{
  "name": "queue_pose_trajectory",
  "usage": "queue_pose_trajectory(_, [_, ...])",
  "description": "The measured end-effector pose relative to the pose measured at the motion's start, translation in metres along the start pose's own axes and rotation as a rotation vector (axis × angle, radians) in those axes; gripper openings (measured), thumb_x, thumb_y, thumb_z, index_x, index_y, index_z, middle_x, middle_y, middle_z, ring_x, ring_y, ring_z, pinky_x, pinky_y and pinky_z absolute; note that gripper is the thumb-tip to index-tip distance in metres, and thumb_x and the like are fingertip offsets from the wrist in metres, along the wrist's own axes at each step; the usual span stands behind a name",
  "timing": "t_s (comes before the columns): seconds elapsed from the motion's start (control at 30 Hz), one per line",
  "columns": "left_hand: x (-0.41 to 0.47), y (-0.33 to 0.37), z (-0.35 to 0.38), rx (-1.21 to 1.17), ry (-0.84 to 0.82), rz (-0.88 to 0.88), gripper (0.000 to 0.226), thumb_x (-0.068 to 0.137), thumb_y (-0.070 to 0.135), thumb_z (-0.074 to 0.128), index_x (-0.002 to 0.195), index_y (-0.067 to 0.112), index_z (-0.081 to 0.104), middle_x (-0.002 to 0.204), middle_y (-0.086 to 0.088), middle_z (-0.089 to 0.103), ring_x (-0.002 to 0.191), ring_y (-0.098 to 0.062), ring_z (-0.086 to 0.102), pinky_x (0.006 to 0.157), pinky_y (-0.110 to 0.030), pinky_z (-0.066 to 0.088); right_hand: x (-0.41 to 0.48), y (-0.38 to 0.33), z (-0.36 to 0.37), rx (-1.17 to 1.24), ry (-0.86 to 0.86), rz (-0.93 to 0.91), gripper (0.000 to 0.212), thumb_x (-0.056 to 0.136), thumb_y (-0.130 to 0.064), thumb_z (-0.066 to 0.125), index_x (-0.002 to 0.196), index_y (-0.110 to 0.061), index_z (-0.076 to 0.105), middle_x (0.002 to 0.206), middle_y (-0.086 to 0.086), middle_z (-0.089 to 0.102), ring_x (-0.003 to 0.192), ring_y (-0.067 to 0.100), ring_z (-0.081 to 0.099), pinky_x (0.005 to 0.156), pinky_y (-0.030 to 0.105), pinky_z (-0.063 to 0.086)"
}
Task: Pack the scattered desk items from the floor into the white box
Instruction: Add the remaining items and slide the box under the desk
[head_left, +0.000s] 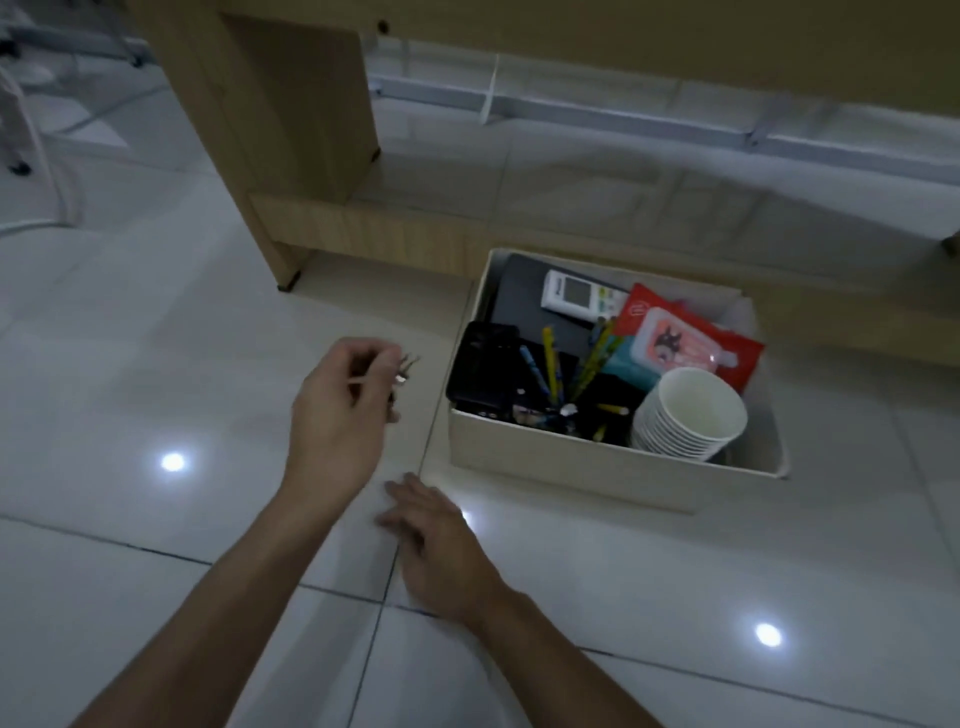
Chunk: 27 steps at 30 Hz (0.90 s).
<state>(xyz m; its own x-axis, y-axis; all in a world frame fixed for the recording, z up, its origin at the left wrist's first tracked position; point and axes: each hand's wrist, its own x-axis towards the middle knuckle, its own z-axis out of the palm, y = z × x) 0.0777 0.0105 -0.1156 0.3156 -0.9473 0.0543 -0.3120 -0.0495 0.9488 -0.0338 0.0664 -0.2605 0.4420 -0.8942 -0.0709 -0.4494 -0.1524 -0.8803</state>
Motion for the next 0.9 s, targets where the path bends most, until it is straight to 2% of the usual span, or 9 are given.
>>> queue_pose_trajectory(0.17, [-0.007, 0.072, 0.069, 0.238, -0.403, 0.384, 0.011, 0.098, 0.025, 0.058, 0.102, 0.017, 0.066, 0.093, 0.007, 0.068, 0.081, -0.002, 0.061, 0.069, -0.014, 0.049, -0.024, 0.009, -0.010, 0.088, -0.012, 0.084, 0.042, 0.087, -0.019, 0.034, 0.105, -0.007, 0.070, 0.138, 0.004, 0.060, 0.142, 0.015, 0.039, 0.116, 0.046, 0.032])
queue_pose_trajectory(0.27, [-0.001, 0.071, 0.100, 0.435, -0.489, 0.507, 0.016, 0.096, 0.024, 0.062, 0.108, 0.015, 0.067, 0.102, -0.001, 0.070, 0.090, -0.011, 0.064, 0.080, -0.030, 0.054, -0.036, 0.007, -0.021, 0.127, -0.078, 0.120, 0.038, 0.087, -0.009, 0.037, 0.105, -0.007, 0.071, 0.142, 0.005, 0.057, 0.144, 0.013, 0.035, 0.118, 0.045, 0.029])
queue_pose_trajectory(0.4, [0.002, 0.064, 0.109, 0.533, -0.419, 0.542, 0.042, 0.092, 0.036, 0.065, 0.130, 0.019, 0.059, 0.095, -0.001, 0.075, 0.077, -0.014, 0.069, 0.072, -0.035, 0.060, -0.058, 0.009, -0.038, 0.118, -0.116, 0.127, 0.035, 0.094, 0.001, 0.043, 0.113, -0.008, 0.070, 0.148, 0.000, 0.051, 0.142, -0.003, 0.024, 0.123, 0.029, 0.015])
queue_pose_trajectory(0.5, [-0.001, 0.064, 0.104, 0.533, -0.298, 0.620, 0.031, 0.095, 0.033, 0.060, 0.123, 0.020, 0.064, 0.086, 0.002, 0.075, 0.072, -0.015, 0.069, 0.066, -0.035, 0.060, -0.067, 0.007, -0.042, 0.091, -0.097, 0.086, 0.035, 0.094, 0.001, 0.043, 0.114, -0.009, 0.071, 0.147, 0.000, 0.052, 0.145, 0.002, 0.026, 0.122, 0.024, 0.015])
queue_pose_trajectory(0.63, [-0.019, 0.048, 0.078, 0.417, -0.025, 0.602, 0.025, 0.094, 0.021, 0.061, 0.118, 0.018, 0.067, 0.105, 0.000, 0.071, 0.095, -0.019, 0.064, 0.083, -0.032, 0.052, -0.074, 0.005, -0.053, 0.087, -0.042, 0.077, 0.036, 0.092, 0.000, 0.044, 0.115, -0.010, 0.071, 0.136, 0.004, 0.061, 0.135, 0.006, 0.044, 0.116, 0.025, 0.031])
queue_pose_trajectory(0.7, [-0.032, 0.028, 0.067, 0.345, 0.039, 0.423, 0.038, 0.096, 0.019, 0.059, 0.133, 0.018, 0.055, 0.129, -0.001, 0.059, 0.119, -0.017, 0.052, 0.100, -0.025, 0.039, -0.081, 0.003, -0.063, 0.076, 0.232, 0.061, 0.033, 0.091, -0.007, 0.047, 0.112, -0.017, 0.071, 0.122, -0.002, 0.069, 0.115, 0.008, 0.061, 0.102, 0.027, 0.047])
queue_pose_trajectory(0.77, [-0.042, 0.009, 0.063, 0.151, -0.031, 0.094, 0.050, 0.100, 0.029, 0.053, 0.147, 0.025, 0.037, 0.146, 0.004, 0.045, 0.134, -0.013, 0.042, 0.113, -0.033, 0.034, -0.088, 0.001, -0.080, 0.165, 0.731, 0.126, 0.026, 0.090, -0.013, 0.052, 0.109, -0.026, 0.063, 0.109, -0.010, 0.067, 0.100, 0.010, 0.064, 0.087, 0.031, 0.054])
queue_pose_trajectory(0.83, [-0.047, -0.007, 0.067, -0.027, -0.130, -0.145, 0.042, 0.101, 0.043, 0.044, 0.142, 0.039, 0.038, 0.138, 0.017, 0.051, 0.128, -0.012, 0.048, 0.113, -0.047, 0.039, -0.092, 0.002, -0.106, 0.300, 1.216, 0.228, 0.028, 0.087, -0.012, 0.054, 0.114, -0.021, 0.051, 0.112, -0.004, 0.058, 0.100, 0.014, 0.059, 0.082, 0.035, 0.054])
queue_pose_trajectory(0.9, [-0.051, -0.013, 0.071, -0.061, -0.164, -0.164, 0.028, 0.100, 0.050, 0.038, 0.128, 0.053, 0.042, 0.111, 0.037, 0.056, 0.109, -0.001, 0.055, 0.108, -0.050, 0.043, -0.094, 0.002, -0.138, 0.398, 1.414, 0.310, 0.036, 0.093, -0.008, 0.056, 0.125, -0.014, 0.042, 0.121, 0.006, 0.052, 0.106, 0.014, 0.056, 0.084, 0.034, 0.055])
